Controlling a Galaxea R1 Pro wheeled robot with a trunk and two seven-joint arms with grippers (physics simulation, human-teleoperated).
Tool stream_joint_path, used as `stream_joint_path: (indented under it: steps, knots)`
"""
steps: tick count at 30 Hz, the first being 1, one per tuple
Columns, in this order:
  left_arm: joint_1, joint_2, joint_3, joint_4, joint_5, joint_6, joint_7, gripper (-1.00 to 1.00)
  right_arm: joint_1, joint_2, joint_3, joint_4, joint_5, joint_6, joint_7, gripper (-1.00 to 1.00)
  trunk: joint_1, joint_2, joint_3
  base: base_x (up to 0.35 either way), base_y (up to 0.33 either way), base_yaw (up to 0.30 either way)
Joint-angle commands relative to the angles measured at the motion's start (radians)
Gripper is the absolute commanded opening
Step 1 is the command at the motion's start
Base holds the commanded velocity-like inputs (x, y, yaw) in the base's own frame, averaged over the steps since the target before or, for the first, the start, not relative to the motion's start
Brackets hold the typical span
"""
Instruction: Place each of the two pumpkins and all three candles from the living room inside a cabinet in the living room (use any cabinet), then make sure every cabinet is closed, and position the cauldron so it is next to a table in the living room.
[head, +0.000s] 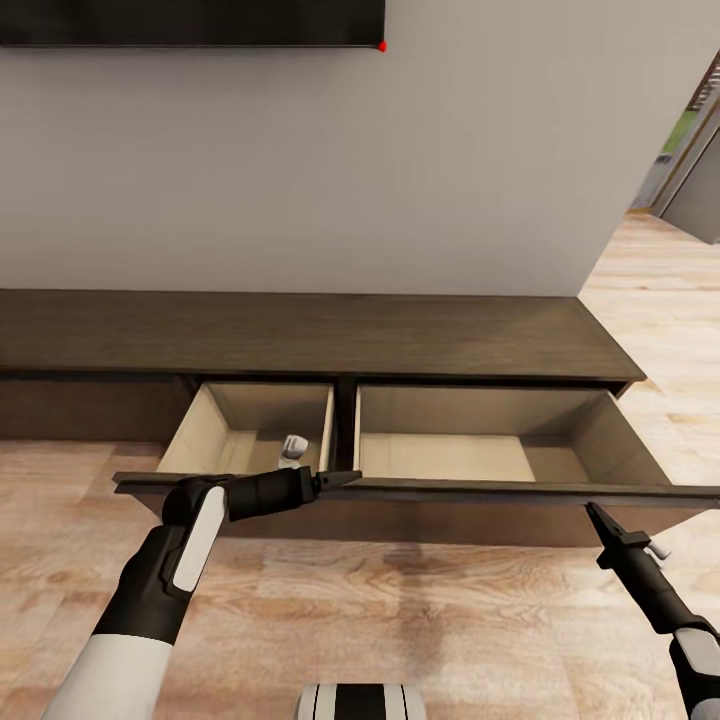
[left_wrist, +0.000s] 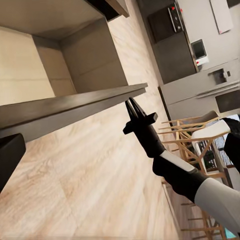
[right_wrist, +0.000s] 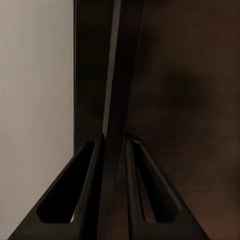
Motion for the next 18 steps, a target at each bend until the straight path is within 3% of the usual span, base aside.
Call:
stream_joint_path:
  steps: [1,3,4,18]
  knots:
    - [0.0,0.0,0.001,-0.001,-0.001,0.004,-0.003,1.0,0.045,0.0,-0.004,-0.001,-0.022,0.022,0.054,-1.0,0.0,0.0,-0.001,-0.024,0.0,0.0]
    - [0.0,0.0,0.001,-0.001,-0.001,0.004,-0.003,1.0,0.045,0.0,-0.004,-0.001,-0.022,0.022,0.054,-1.0,0.0,0.0,-0.001,-0.014,0.0,0.0]
    - [0.0,0.0,0.001,-0.001,-0.001,0.004,-0.003,1.0,0.045,0.0,-0.004,-0.001,-0.022,0.022,0.054,1.0,0.0,0.0,-0.001,-0.008,0.0,0.0]
    - [0.0,0.0,0.001,0.0,-0.001,0.004,-0.002,1.0,0.045,0.0,-0.004,-0.003,-0.023,0.022,0.054,1.0,0.0,0.0,-0.001,-0.002,0.0,0.0]
